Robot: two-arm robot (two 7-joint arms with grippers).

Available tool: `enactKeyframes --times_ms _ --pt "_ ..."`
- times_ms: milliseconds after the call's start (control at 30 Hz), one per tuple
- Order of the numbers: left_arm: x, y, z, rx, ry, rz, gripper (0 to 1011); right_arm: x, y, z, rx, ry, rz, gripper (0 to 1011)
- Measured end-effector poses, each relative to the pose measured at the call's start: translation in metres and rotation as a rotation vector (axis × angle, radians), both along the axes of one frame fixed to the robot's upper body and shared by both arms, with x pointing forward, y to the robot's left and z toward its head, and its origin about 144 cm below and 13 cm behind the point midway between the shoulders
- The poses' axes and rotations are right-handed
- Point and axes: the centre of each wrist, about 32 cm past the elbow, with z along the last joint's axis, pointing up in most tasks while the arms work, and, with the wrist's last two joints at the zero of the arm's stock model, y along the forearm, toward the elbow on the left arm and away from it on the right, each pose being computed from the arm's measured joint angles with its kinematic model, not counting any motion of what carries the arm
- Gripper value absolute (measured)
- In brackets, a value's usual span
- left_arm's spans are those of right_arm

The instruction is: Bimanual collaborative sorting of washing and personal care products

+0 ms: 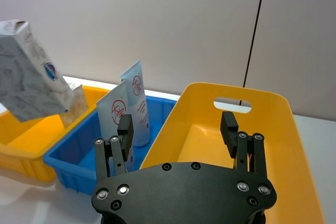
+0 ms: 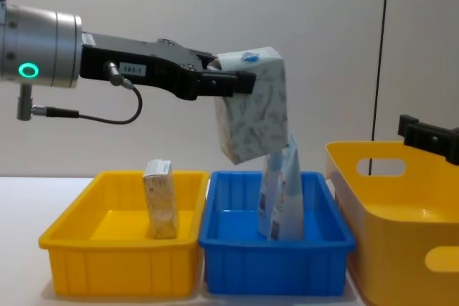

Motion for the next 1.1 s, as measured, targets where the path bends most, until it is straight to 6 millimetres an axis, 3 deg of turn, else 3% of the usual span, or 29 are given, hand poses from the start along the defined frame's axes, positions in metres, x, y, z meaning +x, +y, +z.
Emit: enactKeyframes --times_ms 567,1100 --pt "0.015 -0.005 0.004 0.025 0.072 -0.258 359 0.0 0.0 0.0 0.0 0.0 0.0 1000" --pt "0.025 -0.016 -0.003 0.054 0.125 -0.384 358 0.0 0.0 0.0 0.0 0.0 0.0 1000"
